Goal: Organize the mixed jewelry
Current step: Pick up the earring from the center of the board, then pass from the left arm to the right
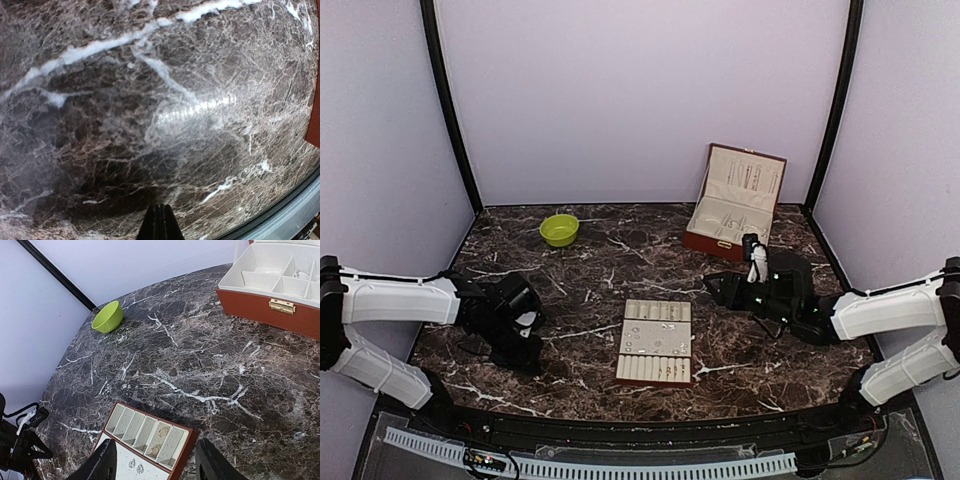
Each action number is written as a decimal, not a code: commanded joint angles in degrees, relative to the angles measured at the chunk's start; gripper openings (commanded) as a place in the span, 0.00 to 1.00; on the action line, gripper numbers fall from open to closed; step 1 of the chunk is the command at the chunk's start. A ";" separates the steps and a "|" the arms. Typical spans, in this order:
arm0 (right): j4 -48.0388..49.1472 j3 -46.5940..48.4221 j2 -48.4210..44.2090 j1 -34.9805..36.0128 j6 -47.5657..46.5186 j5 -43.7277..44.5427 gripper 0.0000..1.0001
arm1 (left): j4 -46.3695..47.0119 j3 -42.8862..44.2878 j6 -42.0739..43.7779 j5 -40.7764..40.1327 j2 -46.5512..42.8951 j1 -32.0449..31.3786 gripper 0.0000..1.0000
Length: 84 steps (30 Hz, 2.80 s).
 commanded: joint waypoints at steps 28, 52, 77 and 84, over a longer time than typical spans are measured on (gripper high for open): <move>11.57 -5.30 -16.99 -4.15 2.65 -14.69 0.66 | 66.19 4.95 -0.16 0.54 -1.20 -2.41 0.00; 29.57 13.56 8.46 1.17 1.66 -38.49 0.57 | 92.62 10.22 -16.51 5.35 12.64 -10.06 0.00; 35.91 15.52 15.32 2.30 5.89 -39.77 0.43 | 92.50 9.70 -16.47 5.55 11.31 -10.27 0.00; 37.33 15.37 16.34 2.18 6.87 -38.96 0.45 | 92.55 9.63 -16.35 5.44 11.10 -10.23 0.00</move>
